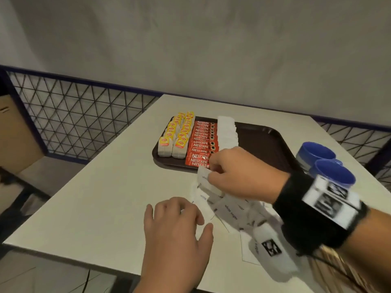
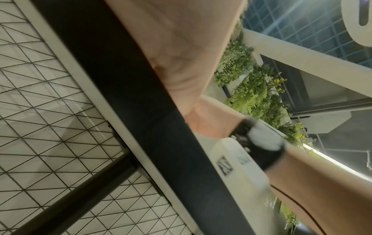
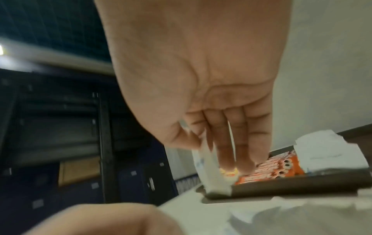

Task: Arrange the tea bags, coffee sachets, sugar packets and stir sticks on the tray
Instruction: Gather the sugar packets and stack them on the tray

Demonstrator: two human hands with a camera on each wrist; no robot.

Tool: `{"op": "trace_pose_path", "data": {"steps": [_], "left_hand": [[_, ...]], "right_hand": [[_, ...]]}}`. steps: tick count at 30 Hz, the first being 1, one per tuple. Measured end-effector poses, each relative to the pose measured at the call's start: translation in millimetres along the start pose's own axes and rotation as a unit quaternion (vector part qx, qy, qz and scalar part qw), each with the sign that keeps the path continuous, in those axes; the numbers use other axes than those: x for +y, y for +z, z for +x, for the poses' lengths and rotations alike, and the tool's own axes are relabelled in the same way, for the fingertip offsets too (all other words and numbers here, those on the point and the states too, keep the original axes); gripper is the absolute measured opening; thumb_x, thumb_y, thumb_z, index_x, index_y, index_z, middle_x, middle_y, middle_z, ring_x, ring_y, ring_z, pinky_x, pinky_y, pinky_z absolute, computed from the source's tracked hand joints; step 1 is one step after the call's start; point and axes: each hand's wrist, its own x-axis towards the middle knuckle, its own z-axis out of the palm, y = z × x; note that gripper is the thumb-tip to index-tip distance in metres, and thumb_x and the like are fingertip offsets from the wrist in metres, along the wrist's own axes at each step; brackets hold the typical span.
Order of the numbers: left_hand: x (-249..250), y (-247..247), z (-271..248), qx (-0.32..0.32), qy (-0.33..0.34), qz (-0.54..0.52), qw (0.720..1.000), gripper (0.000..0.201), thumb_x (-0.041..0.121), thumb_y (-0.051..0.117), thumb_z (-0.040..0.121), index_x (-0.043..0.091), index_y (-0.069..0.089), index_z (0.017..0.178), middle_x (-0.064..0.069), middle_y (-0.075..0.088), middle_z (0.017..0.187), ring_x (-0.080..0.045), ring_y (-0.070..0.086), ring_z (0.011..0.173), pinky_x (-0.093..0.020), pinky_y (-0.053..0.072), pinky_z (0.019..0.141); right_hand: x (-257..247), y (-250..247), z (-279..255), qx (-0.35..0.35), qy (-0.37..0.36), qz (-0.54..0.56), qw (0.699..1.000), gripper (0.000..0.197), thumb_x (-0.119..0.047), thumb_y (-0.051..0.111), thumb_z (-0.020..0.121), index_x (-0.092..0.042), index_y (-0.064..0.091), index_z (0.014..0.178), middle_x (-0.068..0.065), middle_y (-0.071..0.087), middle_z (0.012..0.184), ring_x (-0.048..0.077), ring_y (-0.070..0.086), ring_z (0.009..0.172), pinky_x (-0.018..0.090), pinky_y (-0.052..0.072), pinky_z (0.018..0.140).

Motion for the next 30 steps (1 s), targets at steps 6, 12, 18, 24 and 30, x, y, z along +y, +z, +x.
{"op": "trace_pose_path", "data": {"steps": [6, 12, 18, 24, 30], "left_hand": [[5, -11, -1, -0.023, 0.019, -0.154, 0.988, 0.030, 0.009, 0.071, 0.081, 0.038, 0.060, 0.079, 0.022, 0.051, 0.096, 0.001, 0.059, 0.082, -0.011, 0.042, 0.065], [3, -21, -2, 0.016, -0.025, -0.363, 0.931, 0.040, -0.004, 0.081, 0.077, 0.035, 0.080, 0.085, 0.013, 0.072, 0.096, -0.014, 0.070, 0.086, -0.015, 0.052, 0.071], [-3, -31, 2, -0.087, -0.119, -0.530, 0.835, 0.063, 0.016, 0.090, 0.057, 0.044, 0.072, 0.110, -0.005, 0.076, 0.106, -0.023, 0.075, 0.099, -0.041, 0.058, 0.085], [-2, -31, 1, -0.161, -0.105, -0.541, 0.819, 0.065, 0.005, 0.083, 0.068, 0.036, 0.065, 0.123, -0.013, 0.078, 0.101, -0.029, 0.076, 0.088, -0.026, 0.058, 0.071], [6, -30, -4, -0.193, -0.082, -0.512, 0.833, 0.074, -0.006, 0.085, 0.073, 0.037, 0.062, 0.128, -0.009, 0.079, 0.097, -0.024, 0.077, 0.090, -0.026, 0.060, 0.078]], "right_hand": [[-11, 26, -98, 0.068, 0.103, 0.360, 0.925, 0.022, -0.006, 0.058, 0.088, -0.007, 0.051, 0.067, 0.005, 0.058, 0.057, 0.034, 0.072, 0.062, 0.055, 0.059, 0.060], [-7, 59, -131, 0.043, 0.143, 0.595, 0.790, 0.033, 0.012, 0.049, 0.093, -0.003, 0.051, 0.064, 0.026, 0.058, 0.060, 0.051, 0.068, 0.059, 0.031, 0.051, 0.044], [2, 91, -121, 0.131, 0.165, 0.568, 0.796, 0.031, 0.001, 0.051, 0.099, -0.010, 0.053, 0.070, 0.007, 0.054, 0.054, 0.053, 0.063, 0.054, 0.035, 0.047, 0.048], [1, 94, -121, 0.157, 0.180, 0.589, 0.772, 0.024, 0.001, 0.058, 0.096, -0.006, 0.054, 0.073, 0.010, 0.060, 0.063, 0.051, 0.064, 0.054, 0.036, 0.052, 0.047], [2, 99, -122, 0.170, 0.193, 0.566, 0.783, 0.020, -0.008, 0.065, 0.095, -0.005, 0.058, 0.077, 0.011, 0.068, 0.061, 0.037, 0.071, 0.056, 0.050, 0.061, 0.070]]}}
